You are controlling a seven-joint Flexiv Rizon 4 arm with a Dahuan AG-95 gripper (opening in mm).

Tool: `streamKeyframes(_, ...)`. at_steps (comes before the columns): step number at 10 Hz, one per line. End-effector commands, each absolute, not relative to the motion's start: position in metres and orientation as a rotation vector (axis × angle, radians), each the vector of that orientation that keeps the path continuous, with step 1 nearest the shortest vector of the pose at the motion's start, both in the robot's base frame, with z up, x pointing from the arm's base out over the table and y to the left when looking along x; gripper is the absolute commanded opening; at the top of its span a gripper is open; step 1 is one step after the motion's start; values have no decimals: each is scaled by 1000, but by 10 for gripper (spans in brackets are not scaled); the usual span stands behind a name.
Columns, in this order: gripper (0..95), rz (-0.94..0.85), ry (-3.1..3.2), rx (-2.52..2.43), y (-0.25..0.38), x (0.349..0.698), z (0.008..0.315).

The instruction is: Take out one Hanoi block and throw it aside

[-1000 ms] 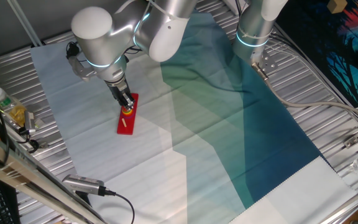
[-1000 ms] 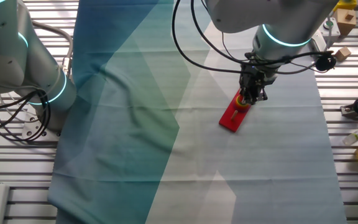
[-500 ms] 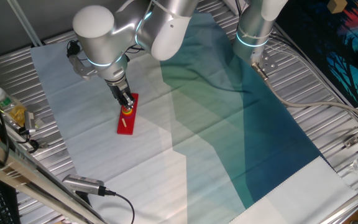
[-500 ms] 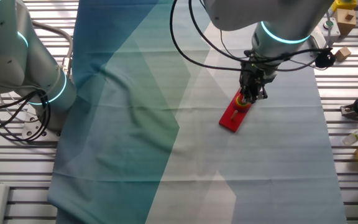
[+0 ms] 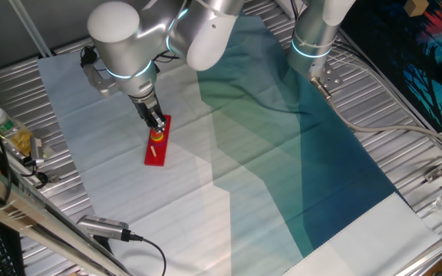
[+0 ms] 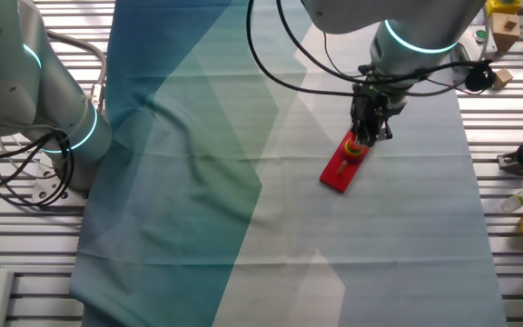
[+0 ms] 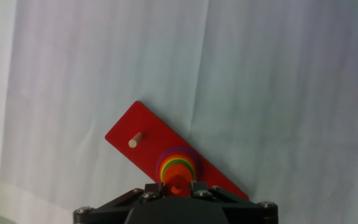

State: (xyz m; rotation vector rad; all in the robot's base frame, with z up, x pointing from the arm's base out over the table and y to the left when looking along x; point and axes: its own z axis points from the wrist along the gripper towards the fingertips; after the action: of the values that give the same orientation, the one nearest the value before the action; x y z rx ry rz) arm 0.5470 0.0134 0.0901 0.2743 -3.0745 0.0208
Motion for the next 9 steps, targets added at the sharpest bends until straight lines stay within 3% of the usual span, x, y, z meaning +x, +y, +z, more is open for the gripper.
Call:
streamKeyframes(1,0,14,-3066,272,15,546,98)
streamKeyframes(5,0,7,-3049,214,26,540,109)
streamKeyframes(9,0,12,-3062,149,49,535,103)
